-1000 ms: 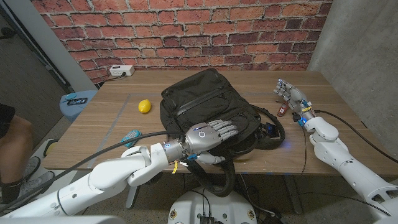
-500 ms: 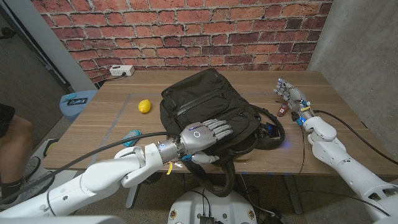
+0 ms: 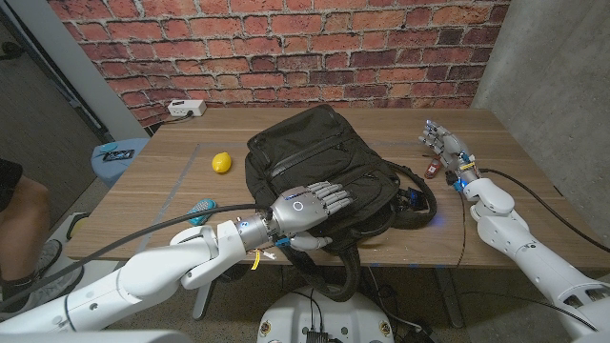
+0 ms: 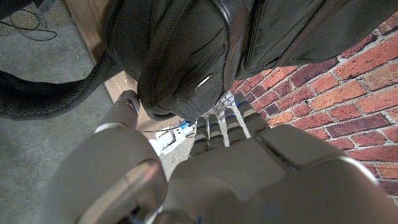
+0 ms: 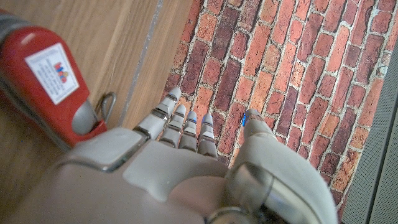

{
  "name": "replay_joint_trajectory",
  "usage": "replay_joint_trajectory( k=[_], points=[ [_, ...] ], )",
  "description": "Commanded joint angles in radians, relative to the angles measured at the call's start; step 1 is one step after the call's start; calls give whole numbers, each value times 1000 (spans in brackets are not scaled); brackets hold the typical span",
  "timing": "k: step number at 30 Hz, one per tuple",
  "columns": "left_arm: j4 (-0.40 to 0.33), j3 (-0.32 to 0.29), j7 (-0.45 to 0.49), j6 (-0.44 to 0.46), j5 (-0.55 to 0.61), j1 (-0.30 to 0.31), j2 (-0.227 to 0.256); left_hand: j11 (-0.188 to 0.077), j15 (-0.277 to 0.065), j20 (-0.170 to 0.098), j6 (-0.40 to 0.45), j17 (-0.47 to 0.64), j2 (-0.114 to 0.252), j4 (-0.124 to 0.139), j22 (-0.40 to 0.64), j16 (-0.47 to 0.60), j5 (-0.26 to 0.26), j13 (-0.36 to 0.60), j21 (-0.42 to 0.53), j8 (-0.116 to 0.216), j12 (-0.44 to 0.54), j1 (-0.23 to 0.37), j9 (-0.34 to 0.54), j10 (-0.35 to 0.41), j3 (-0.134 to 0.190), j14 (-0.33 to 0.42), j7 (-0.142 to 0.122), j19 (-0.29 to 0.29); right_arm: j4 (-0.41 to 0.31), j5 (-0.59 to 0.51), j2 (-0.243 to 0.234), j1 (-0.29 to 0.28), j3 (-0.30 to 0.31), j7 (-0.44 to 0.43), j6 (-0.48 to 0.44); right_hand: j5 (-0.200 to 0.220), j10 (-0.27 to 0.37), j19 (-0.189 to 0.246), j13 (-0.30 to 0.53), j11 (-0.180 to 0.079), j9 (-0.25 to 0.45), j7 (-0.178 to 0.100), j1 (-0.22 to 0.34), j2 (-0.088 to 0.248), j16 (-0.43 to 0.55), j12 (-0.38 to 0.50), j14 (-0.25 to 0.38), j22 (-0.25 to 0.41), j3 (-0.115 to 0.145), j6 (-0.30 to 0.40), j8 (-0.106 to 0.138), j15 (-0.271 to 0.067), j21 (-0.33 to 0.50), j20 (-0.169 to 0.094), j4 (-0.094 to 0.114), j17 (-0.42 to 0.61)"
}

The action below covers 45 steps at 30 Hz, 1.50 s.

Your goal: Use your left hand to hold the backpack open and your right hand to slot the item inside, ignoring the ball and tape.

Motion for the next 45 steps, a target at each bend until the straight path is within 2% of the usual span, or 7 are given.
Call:
replay_joint_trajectory(
  k=[1,6,10,15,19,27,45],
  points=[
    [44,29,80,24,59,-2,-23,-7,-3,-1,23,5,2,-6,3,9,1,9,5,9,17,21,5,20,3,22,-9,15,30,1,10,16,-2,22,23,7,1,-1,3,0,3,5,12,0,-1,1,-6,3,0,-4,2,-4,2,-2,-3,2],
    [68,47,158,37,96,-5,-33,-17,-24,-9,114,9,14,-10,5,22,-1,38,20,39,85,71,17,102,10,103,-26,61,40,5,12,18,0,29,28,7,0,-1,3,-1,3,5,12,0,0,0,-6,3,0,-4,2,-3,2,-2,-3,2],
    [84,56,226,48,109,-5,-38,-59,-90,-21,314,42,26,-11,11,80,-12,111,62,130,228,156,53,267,-5,290,-45,178,44,7,10,21,-2,36,23,7,0,-1,3,-1,3,5,12,0,0,1,-6,3,0,-4,2,-4,2,-2,-3,2],
    [81,63,243,65,123,-10,-37,-103,-138,-42,484,91,39,-7,18,160,-17,180,102,230,345,216,90,404,-39,443,-86,273,45,6,7,30,-5,41,12,7,0,0,3,-4,3,6,12,1,0,1,-6,3,0,-4,2,-4,3,-2,-3,2],
    [77,65,248,72,122,-14,-35,-141,-179,-66,648,134,47,-1,25,236,-16,251,144,340,459,249,130,553,-65,591,-115,359,51,6,7,41,-7,47,4,7,0,-1,3,-3,3,5,12,1,0,1,-6,3,0,-5,3,-4,3,-2,-3,2],
    [69,61,230,80,108,-29,-33,-181,-206,-80,822,160,99,15,33,275,-1,350,194,470,583,262,175,704,-56,726,-130,438,55,-2,5,61,-17,47,-17,7,0,0,3,1,3,6,13,1,0,1,-6,3,0,-4,3,-4,3,-2,-3,2],
    [78,24,241,92,77,-54,-18,-173,-211,-77,818,193,157,19,40,272,-5,436,215,535,638,263,222,715,-31,745,-111,433,19,-21,1,89,-37,7,-90,7,-1,0,3,2,3,6,13,1,0,1,-7,3,0,-5,3,-4,3,-3,-2,2]
  ],
)
